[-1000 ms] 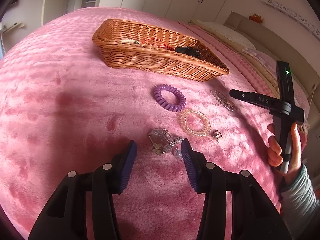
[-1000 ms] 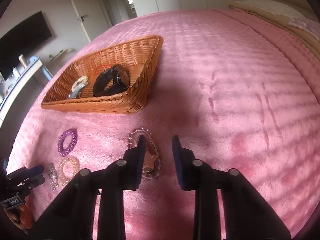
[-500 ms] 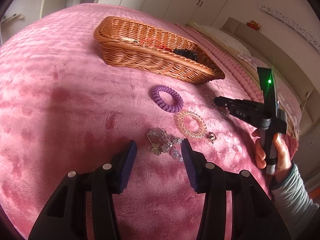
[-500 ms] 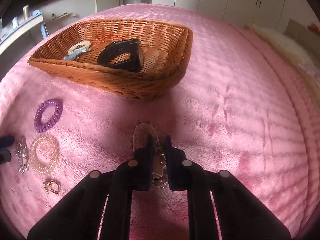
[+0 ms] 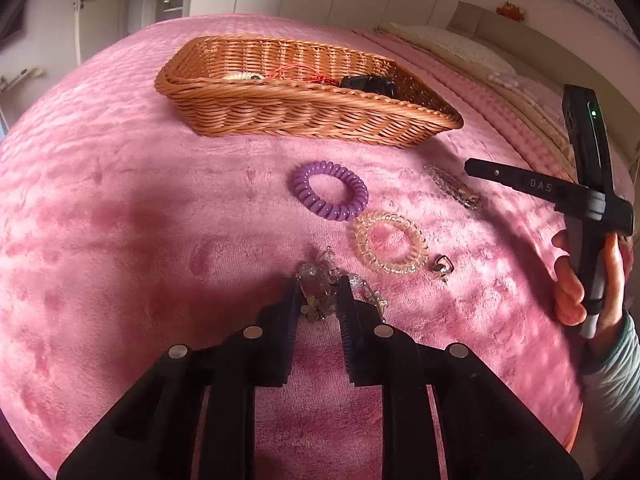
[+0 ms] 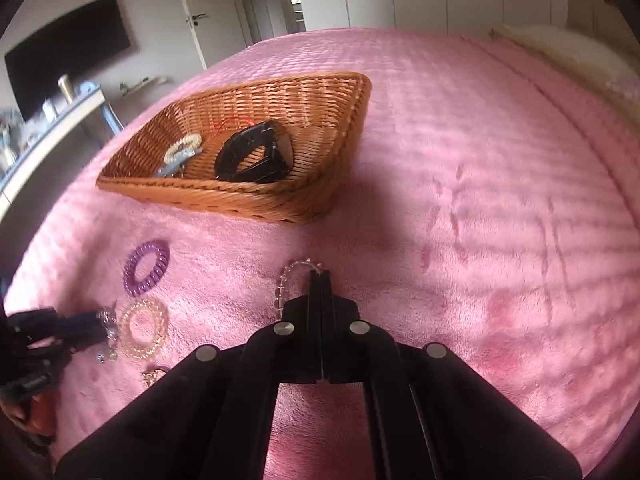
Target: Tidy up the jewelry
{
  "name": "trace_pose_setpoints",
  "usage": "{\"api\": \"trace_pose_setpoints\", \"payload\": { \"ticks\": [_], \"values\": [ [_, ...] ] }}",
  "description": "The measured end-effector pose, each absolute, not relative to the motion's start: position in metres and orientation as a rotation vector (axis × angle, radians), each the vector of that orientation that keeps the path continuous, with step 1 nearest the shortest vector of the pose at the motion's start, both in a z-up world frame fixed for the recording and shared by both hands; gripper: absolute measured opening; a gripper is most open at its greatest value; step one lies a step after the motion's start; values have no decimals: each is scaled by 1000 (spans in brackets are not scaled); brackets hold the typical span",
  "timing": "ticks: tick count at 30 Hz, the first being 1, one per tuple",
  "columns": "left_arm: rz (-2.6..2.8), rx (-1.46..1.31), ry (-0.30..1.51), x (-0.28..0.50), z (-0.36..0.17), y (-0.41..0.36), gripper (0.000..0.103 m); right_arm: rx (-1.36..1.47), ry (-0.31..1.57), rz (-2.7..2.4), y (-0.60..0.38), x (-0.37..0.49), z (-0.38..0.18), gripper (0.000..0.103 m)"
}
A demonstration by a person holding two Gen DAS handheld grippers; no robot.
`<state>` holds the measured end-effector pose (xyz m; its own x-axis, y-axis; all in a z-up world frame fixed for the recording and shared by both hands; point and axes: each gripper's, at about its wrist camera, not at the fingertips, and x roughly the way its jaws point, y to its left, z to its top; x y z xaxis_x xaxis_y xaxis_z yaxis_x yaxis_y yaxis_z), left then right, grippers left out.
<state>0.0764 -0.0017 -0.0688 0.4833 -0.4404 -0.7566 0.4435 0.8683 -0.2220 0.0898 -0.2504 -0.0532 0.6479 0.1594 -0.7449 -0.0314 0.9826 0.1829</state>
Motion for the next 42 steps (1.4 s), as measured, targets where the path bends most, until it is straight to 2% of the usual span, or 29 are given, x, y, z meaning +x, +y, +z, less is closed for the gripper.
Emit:
{"api": "trace_pose_setpoints", "payload": {
  "ticks": [4, 14, 16, 20, 23, 25, 26, 27, 28, 29, 30, 34, 38, 40, 42],
  "values": [
    [-534, -36, 898, 78, -65, 9, 9, 197, 887, 115, -259, 97, -54, 0],
    [-558, -130, 875, 83, -65, 27, 9, 238, 946, 181, -263, 106, -63, 0],
    [-567, -164, 856, 81, -63, 34, 0, 239, 945, 190, -262, 100, -63, 0],
    [-570, -229, 854, 84, -65, 43, 0, 278, 941, 221, -261, 82, -65, 1],
    [-585, -249, 863, 86, -67, 44, 0, 280, 935, 223, -264, 71, -64, 15],
    [-608, -268, 866, 87, -67, 46, 0, 269, 920, 216, -262, 68, -62, 37],
    [-644, -288, 876, 87, -68, 47, 0, 267, 907, 210, -261, 66, -60, 42],
    [-660, -303, 890, 88, -69, 50, 3, 267, 889, 203, -261, 63, -58, 47],
    [-659, -315, 910, 89, -70, 51, 12, 265, 878, 200, -261, 61, -56, 47],
    [-657, -319, 922, 90, -71, 51, 35, 264, 874, 201, -261, 60, -57, 47],
    [-653, -321, 925, 90, -71, 51, 43, 263, 871, 202, -261, 59, -58, 47],
    [-613, -272, 939, 92, -69, 40, 43, 262, 879, 198, -260, 59, -62, 47],
    [-504, -26, 931, 92, -68, 2, 40, 238, 863, 182, -257, 56, -59, 47],
    [-442, 105, 916, 88, -69, -16, 27, 229, 856, 174, -254, 52, -57, 47],
    [-430, 131, 902, 87, -68, -18, 23, 235, 847, 186, -249, 48, -54, 47]
  ]
}}
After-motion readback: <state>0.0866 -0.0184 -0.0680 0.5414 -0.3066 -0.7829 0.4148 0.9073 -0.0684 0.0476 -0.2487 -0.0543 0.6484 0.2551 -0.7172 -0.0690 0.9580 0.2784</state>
